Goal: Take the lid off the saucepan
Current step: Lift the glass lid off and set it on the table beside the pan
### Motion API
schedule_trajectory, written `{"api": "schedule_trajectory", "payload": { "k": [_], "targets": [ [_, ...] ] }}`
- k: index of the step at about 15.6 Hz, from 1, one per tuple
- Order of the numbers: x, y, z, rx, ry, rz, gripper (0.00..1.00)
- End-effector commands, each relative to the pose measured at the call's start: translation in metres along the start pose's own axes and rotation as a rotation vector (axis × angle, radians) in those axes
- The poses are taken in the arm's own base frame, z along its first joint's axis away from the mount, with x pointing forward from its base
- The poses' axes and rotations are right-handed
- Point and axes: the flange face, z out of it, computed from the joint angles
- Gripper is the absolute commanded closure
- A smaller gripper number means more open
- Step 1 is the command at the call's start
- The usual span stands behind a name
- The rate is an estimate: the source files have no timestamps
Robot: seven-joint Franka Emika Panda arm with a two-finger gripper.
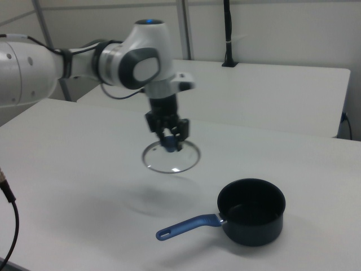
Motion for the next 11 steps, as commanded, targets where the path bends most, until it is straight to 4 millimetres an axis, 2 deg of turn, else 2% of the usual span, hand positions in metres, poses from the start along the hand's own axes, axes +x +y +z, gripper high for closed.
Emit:
{"api": "schedule_trajectory", "payload": {
  "k": [1, 4, 9, 10, 11],
  "targets": [
    [-0.026, -0.075, 0.051, -0.07, -0.059, -0.039, 0.45],
    [-0.042, -0.109, 0.087, -0.094, -0.08, -0.069, 0.45],
    [-0.054, -0.139, 0.117, -0.095, -0.072, -0.084, 0.44],
    [-0.054, -0.141, 0.117, -0.096, -0.073, -0.086, 0.38],
    [-0.055, -0.145, 0.115, -0.096, -0.074, -0.082, 0.14]
  ]
}}
